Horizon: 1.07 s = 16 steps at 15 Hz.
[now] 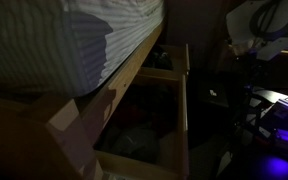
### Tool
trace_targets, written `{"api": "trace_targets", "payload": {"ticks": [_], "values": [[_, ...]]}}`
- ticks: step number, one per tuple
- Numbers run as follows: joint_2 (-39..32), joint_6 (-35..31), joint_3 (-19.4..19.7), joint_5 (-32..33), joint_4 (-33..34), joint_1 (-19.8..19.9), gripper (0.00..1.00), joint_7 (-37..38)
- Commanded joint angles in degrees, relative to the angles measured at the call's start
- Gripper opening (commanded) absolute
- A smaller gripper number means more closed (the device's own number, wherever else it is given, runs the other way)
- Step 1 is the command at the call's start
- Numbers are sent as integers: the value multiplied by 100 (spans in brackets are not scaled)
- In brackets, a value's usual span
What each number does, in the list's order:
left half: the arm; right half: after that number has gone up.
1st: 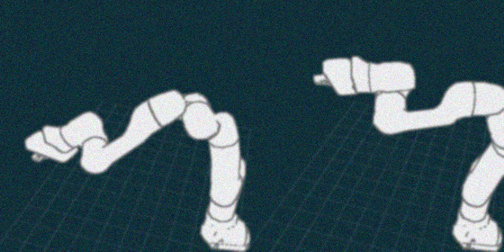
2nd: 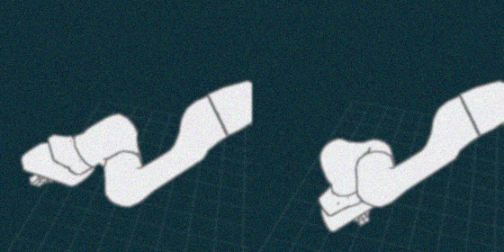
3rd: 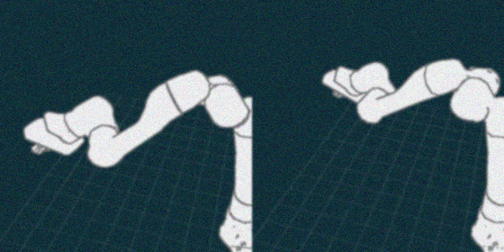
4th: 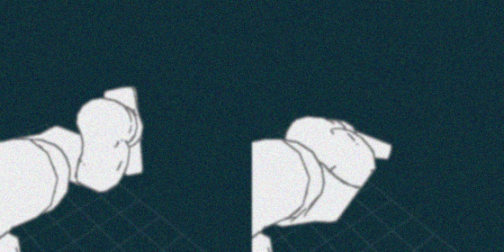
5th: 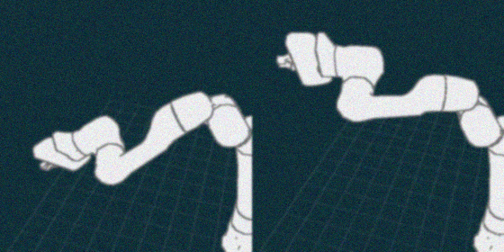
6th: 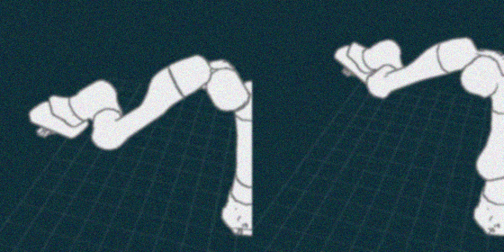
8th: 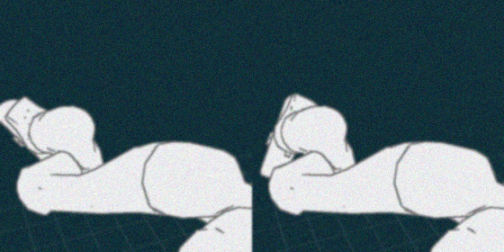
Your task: Close the drawer on the left
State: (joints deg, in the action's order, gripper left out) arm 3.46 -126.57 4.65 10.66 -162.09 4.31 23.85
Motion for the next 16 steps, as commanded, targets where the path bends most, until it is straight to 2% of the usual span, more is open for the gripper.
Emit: {"api": "trace_targets", "payload": {"ticks": [1,5,7,9,10,11,15,16], "values": [[-276,-733,35,-174,71,134,100,608],[-1371,-2467,26,-886,212,-3,100,1163],[-1835,-3407,91,-848,270,-220,100,1566],[-2278,-4049,152,-1041,426,-436,100,1697],[-2425,-4020,-65,-1433,529,-355,100,1445],[-2072,-3800,198,-1291,345,-531,100,1425],[-2410,-3909,110,-1567,536,-606,100,1387],[-2551,-4349,252,-1563,536,-828,100,1663]]}}
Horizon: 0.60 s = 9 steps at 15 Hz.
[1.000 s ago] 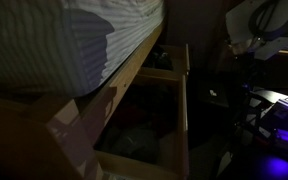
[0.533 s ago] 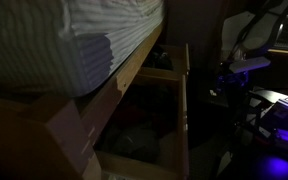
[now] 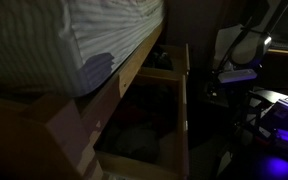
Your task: Close the drawer on the left
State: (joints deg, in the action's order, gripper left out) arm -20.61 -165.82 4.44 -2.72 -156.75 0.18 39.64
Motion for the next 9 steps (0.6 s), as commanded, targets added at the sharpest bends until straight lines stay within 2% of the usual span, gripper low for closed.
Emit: {"api": "trace_targets", "payload": {"ticks": [1,2,5,7,9], "values": [[-317,-751,8,-502,73,-240,100,-58],[-531,-1352,-5,-640,105,-381,100,33],[-939,-2538,-556,-1207,218,-268,100,-71],[-1252,-3026,-913,-1307,349,-39,100,-73],[-1561,-3162,-1298,-1171,532,369,100,-36]]}}
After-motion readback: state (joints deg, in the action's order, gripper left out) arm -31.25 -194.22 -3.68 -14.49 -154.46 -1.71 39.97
